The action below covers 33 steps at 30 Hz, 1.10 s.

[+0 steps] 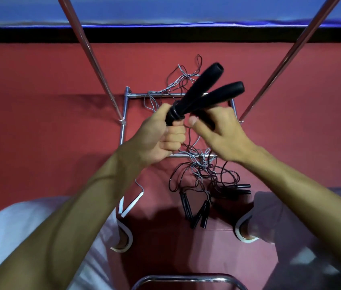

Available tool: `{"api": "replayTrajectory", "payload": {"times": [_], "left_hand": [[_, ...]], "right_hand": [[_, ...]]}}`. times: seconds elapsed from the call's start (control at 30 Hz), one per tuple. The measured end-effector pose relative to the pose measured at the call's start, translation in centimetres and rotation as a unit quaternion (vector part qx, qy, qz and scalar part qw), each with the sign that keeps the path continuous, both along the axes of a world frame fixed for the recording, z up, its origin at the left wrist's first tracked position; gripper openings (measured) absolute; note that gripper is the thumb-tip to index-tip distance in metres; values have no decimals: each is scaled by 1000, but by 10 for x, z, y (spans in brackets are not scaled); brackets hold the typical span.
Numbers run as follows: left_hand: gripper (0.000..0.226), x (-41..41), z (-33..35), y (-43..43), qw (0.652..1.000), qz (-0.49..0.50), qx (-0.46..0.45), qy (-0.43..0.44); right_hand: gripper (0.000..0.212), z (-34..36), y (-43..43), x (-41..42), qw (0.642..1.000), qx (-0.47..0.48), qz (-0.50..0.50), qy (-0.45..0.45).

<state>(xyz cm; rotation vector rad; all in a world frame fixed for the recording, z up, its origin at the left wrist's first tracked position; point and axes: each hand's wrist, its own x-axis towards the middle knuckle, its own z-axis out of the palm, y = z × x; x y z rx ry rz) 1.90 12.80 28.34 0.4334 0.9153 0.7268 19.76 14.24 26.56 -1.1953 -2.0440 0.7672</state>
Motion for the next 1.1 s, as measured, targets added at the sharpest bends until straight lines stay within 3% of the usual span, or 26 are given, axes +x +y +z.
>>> {"api": "replayTrajectory", "payload": {"times": [0.1, 0.17, 0.23, 0.27, 0.33, 0.4, 0.53, 0.67, 0.77, 0.93, 1.1], "left_hand": [[35, 2, -7, 0, 989, 105, 29, 99], [37, 8, -9, -3, 975, 153, 50, 157], [54, 14, -13, -5, 954, 164, 94, 233], [58, 16, -16, -7, 933, 163, 133, 292], [55, 19, -18, -9, 871, 155, 219, 411], [57, 25, -20, -12, 823, 159, 266, 477], [54, 32, -24, -14, 821, 212, 255, 465], [62, 40, -13, -19, 901, 265, 149, 308], [56, 48, -9, -26, 932, 283, 59, 219], [73, 60, -12, -32, 934, 278, 18, 224], [50, 51, -10, -28, 920, 297, 50, 250]], "right_hand": [[34, -5, -14, -11, 998, -35, -9, 41], [56, -3, -21, -21, 976, -140, -25, 165], [73, 1, -24, -32, 899, -311, -86, 296], [70, 2, -25, -36, 860, -377, -120, 322], [59, -2, -26, -43, 814, -440, -174, 336], [49, -4, -28, -47, 791, -457, -194, 358], [36, 2, -30, -54, 776, -410, -224, 423], [33, 8, -25, -54, 784, -306, -237, 486], [37, 4, -26, -54, 805, -259, -243, 476], [46, 5, -27, -56, 816, -239, -247, 465], [38, 4, -32, -59, 848, -241, -225, 415]]}}
